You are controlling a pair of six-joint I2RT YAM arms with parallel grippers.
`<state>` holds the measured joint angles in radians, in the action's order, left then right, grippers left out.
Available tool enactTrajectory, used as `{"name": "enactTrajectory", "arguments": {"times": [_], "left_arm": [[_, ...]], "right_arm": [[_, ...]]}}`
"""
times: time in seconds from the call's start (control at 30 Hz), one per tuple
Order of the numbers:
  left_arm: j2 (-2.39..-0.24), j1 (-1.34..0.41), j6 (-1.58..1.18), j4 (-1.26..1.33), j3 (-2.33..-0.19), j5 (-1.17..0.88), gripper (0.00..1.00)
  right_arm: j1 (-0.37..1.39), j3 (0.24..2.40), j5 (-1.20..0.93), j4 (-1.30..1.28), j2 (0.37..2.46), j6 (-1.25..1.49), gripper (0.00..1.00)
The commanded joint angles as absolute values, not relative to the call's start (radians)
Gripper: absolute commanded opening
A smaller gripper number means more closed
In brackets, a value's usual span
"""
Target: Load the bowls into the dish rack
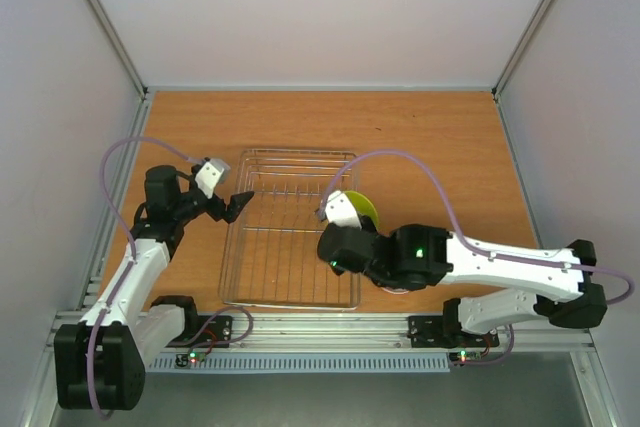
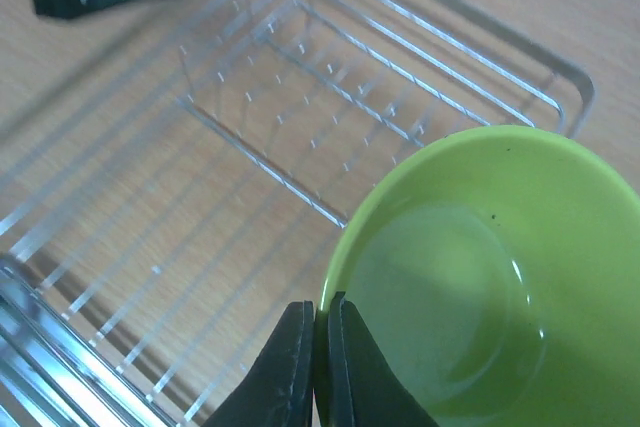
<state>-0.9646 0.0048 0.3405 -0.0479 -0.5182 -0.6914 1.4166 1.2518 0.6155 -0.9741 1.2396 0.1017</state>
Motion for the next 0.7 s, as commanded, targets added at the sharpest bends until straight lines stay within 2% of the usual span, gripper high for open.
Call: {"name": "enactTrajectory", "arguments": {"times": [0.0, 0.23, 0.5, 0.67], "left_arm": [[-0.927, 0.005, 0.323, 0.035, -0.498, -0.679, 0.99], [-0.917, 0.005, 0.307, 0.06, -0.482, -0.681, 0.99], [-0.924, 0.005, 0.309, 0.075, -0.472, -0.676, 0.99], [-0.917, 0.005, 0.304, 0.084, -0.471, -0.647, 0.99]], "right_arm": [[1.319, 1.256, 0.467, -0.74, 1.195, -0.107, 0.01], [1.066, 1.189, -0.023, -0.493, 1.202, -0.13, 0.01], [0.961, 1.077, -0.402, -0.157, 1.204, -0.123, 0.01], [0.921, 0.948, -0.538, 0.122, 1.208, -0.038, 0.01]]}}
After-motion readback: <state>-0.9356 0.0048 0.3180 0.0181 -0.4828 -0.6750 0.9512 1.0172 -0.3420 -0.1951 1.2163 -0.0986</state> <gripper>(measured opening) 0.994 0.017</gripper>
